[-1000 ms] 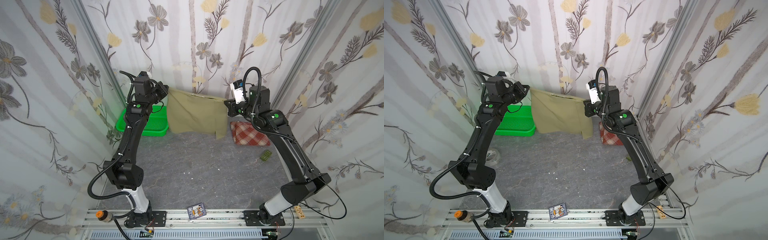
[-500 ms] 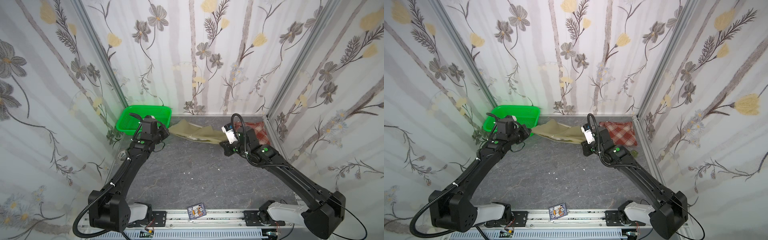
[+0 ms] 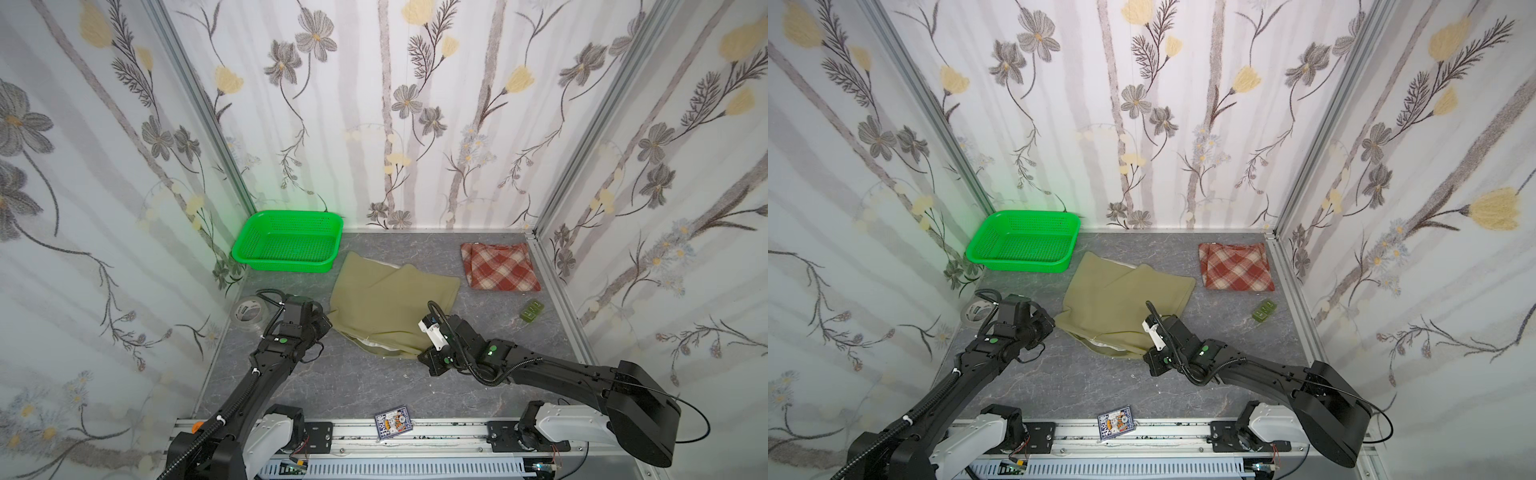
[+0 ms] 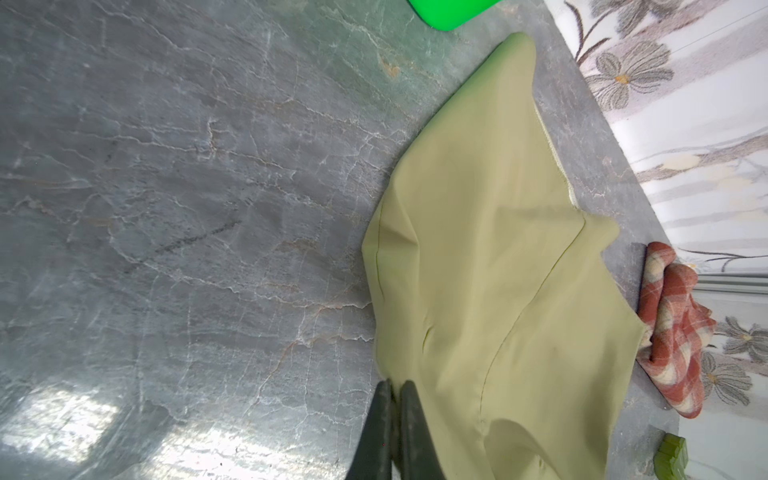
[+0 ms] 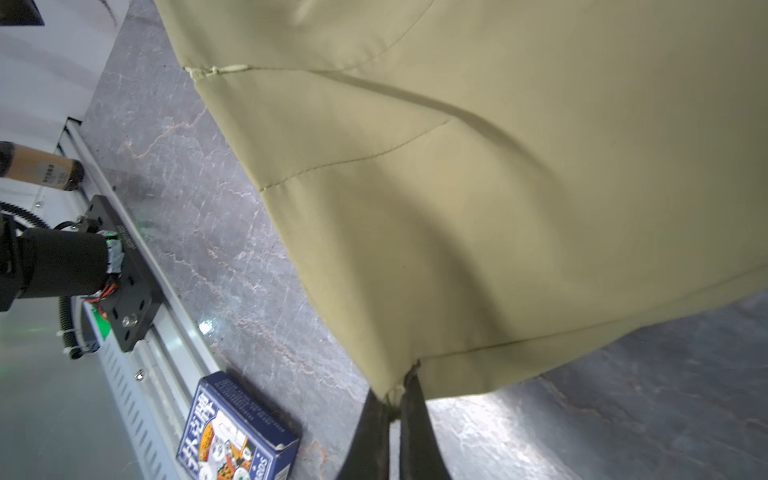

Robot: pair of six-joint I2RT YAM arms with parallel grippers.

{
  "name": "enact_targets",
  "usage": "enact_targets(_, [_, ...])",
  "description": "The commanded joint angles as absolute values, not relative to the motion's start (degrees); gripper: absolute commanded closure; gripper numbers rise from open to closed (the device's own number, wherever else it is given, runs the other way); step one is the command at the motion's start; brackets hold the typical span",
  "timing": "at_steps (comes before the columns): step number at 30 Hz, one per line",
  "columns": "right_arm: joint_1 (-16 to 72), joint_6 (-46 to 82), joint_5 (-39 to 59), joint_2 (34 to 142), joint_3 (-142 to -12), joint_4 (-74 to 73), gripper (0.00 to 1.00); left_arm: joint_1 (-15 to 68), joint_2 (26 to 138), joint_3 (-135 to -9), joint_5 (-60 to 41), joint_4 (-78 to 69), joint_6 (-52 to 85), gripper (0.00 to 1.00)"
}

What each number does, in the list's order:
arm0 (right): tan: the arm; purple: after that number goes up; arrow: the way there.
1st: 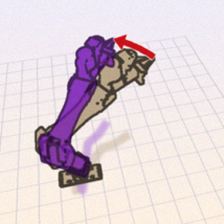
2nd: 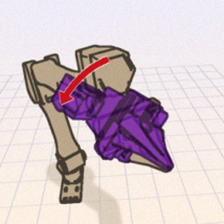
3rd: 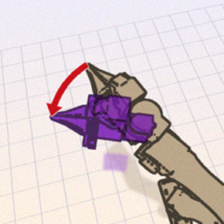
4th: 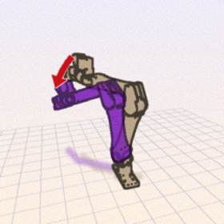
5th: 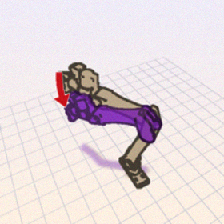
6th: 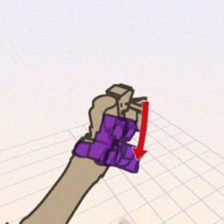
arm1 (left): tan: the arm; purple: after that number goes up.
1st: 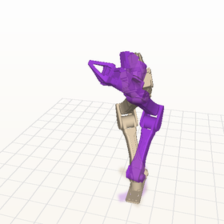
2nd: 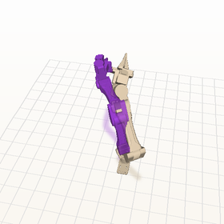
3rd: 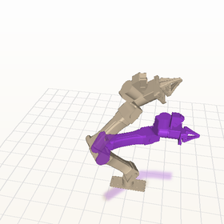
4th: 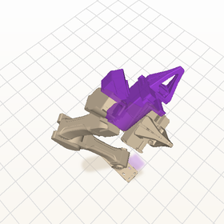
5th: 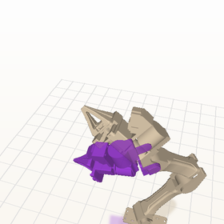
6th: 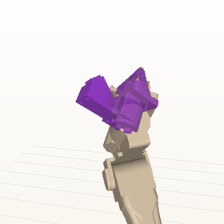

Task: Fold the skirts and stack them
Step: 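Lay the lifted skirt down toward the robot with both grippers, then release the skirt and smooth its near edge with both grippers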

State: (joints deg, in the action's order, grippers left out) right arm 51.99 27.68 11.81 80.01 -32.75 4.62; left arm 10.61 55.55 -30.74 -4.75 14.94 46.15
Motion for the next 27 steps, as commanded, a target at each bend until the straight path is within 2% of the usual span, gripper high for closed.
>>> enact_targets(1, [53.1, 30.9, 14.5, 78.4, -32.0, 1.6, 0.67, 10.5, 53.7, -30.9, -1.7, 16.5, 47.4, 0.64])
enact_targets(2, [53.0, 31.1, 14.7, 77.5, -31.9, 2.5, 0.58, 10.4, 52.9, -30.9, -0.8, 17.3, 47.2, 0.51])
enact_targets(5, [52.4, 30.8, 14.0, 73.8, -32.3, 4.4, 0.45, 10.5, 50.3, -31.5, 1.4, 19.1, 46.1, 0.46])
enact_targets(9, [50.7, 30.7, 13.2, 71.4, -34.1, 5.0, 0.41, 10.5, 49.1, -32.8, 2.4, 19.4, 46.1, 0.46])
enact_targets(12, [48.7, 30.7, 10.6, 74.9, -35.5, 4.8, 0.42, 10.6, 52.4, -34.0, 2.2, 18.9, 46.1, 0.50])
enact_targets(13, [47.5, 30.8, 10.6, 77.4, -36.6, 5.3, 0.45, 10.7, 53.9, -34.3, 2.0, 18.4, 45.8, 0.53])
enact_targets(14, [45.3, 30.8, 11.4, 80.2, -38.2, 6.3, 0.51, 11.0, 55.3, -34.3, 1.8, 17.6, 45.6, 0.55])
enact_targets(16, [43.2, 30.9, 12.0, 85.2, -40.4, 6.5, 0.68, 11.3, 57.7, -33.6, 0.9, 15.3, 45.1, 0.62])
enact_targets(17, [42.4, 31.3, 11.3, 87.8, -41.8, 6.8, 0.81, 11.5, 59.2, -33.4, 0.2, 14.0, 44.9, 0.66])
enact_targets(20, [40.7, 33.2, 10.0, 94.1, -45.0, 7.0, 1.00, 12.0, 63.8, -33.0, -0.4, 10.7, 44.3, 0.78])
enact_targets(23, [39.2, 35.0, 9.3, 98.7, -46.8, 7.6, 1.00, 12.6, 68.1, -33.0, -0.6, 8.8, 43.8, 0.92])
enact_targets(27, [36.9, 37.7, 8.2, 103.7, -49.2, 10.5, 1.00, 13.5, 71.9, -32.7, 0.1, 7.2, 43.5, 0.91])
